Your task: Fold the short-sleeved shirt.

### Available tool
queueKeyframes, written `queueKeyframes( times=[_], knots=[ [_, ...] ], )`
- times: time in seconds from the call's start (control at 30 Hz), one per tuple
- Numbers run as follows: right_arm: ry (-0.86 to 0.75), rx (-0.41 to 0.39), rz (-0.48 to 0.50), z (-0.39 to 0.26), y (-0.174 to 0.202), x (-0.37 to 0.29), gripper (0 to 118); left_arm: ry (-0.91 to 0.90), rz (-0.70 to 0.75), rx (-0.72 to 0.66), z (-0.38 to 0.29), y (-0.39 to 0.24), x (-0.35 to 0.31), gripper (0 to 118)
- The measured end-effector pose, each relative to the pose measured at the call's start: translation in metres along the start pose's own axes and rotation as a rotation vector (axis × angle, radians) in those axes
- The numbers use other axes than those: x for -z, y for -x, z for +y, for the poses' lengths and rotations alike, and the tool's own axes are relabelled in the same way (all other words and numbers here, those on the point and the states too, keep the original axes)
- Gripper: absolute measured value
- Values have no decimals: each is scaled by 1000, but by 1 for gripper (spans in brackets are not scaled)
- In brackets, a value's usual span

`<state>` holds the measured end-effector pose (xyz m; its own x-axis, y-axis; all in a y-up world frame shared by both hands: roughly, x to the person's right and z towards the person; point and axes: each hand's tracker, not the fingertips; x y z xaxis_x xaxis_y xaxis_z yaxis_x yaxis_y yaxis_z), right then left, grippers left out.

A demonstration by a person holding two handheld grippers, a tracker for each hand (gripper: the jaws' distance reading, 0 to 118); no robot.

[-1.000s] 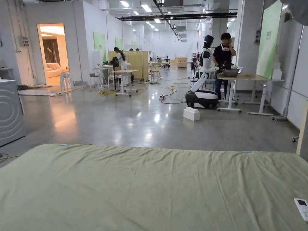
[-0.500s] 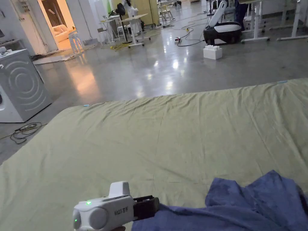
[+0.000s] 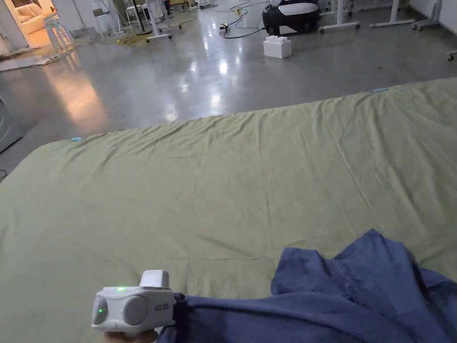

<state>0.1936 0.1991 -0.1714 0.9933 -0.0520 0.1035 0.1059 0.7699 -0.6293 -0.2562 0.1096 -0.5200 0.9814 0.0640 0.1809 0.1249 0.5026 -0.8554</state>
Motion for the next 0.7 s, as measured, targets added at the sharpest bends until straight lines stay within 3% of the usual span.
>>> queueKeyframes(
  times=[0.1,0.2,0.23,0.3,0.33,0.4,0.57,0.7],
  knots=[
    [-21,-46,5,15,5,10,1,20,60,95,-2,-10,5,8],
    [-58,-101,48,46,3,29,1,72,74,81,4,-11,18,8],
    [-65,-113,52,59,0,41,17,89,72,63,7,-11,21,8],
    [-52,-126,85,88,-12,72,64,118,70,40,14,-10,20,8],
    [-50,-121,94,103,-17,92,82,123,73,62,17,-9,21,8],
    [13,-92,116,128,-29,136,83,135,70,62,17,-8,21,8],
    [224,14,66,169,-51,258,83,141,76,46,15,-14,17,8],
    [260,35,23,175,-53,319,82,140,62,32,16,-8,18,8]
  ],
)
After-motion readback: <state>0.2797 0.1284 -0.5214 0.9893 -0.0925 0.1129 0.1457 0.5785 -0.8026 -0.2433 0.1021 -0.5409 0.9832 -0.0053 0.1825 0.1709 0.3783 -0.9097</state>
